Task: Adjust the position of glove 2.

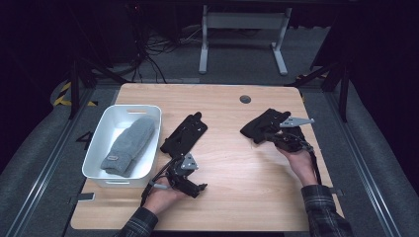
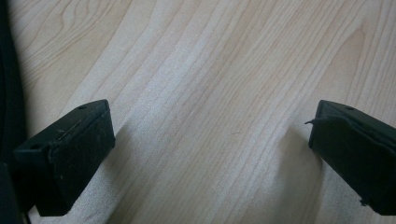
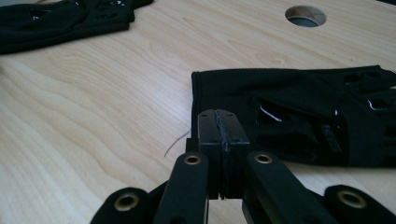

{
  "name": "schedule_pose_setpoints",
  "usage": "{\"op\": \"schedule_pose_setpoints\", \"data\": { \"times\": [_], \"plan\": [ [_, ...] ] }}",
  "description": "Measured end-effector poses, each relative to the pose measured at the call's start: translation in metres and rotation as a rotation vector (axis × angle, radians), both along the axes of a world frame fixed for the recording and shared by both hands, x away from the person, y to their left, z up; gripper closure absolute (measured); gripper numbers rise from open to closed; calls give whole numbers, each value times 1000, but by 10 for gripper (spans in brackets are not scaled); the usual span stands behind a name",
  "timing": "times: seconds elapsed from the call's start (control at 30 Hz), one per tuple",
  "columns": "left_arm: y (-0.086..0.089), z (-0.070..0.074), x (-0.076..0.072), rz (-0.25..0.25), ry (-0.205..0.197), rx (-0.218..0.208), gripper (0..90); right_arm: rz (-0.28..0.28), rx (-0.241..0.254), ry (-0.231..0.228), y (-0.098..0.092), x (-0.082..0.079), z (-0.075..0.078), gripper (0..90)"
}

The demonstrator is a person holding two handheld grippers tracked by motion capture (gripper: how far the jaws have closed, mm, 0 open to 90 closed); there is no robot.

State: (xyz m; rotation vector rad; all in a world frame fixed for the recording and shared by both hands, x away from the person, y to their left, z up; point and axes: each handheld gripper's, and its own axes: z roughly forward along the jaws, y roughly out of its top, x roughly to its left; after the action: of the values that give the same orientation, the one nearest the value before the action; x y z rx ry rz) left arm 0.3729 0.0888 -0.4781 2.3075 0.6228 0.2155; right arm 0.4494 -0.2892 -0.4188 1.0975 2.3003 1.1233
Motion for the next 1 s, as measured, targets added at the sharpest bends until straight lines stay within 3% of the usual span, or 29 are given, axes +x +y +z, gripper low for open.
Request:
{"op": "schedule_pose_setpoints", "data": {
  "times": [0.3,0.4,0.47,0.73,0.87,1.0],
  "plan": [
    [0,0,-1,0,-1,4,3,-26,-2,13,13,31,-18,899],
    [0,0,-1,1,-2,5,3,-33,-15,28,16,37,-28,899],
    [0,0,-1,1,0,5,3,-35,-39,63,16,40,-38,899],
    [0,0,-1,0,0,4,3,-17,-40,79,14,33,-39,899],
    [0,0,-1,0,1,4,3,3,-15,111,11,28,-38,899],
    [0,0,-1,1,0,4,3,35,-49,113,16,21,-37,898]
  ]
}}
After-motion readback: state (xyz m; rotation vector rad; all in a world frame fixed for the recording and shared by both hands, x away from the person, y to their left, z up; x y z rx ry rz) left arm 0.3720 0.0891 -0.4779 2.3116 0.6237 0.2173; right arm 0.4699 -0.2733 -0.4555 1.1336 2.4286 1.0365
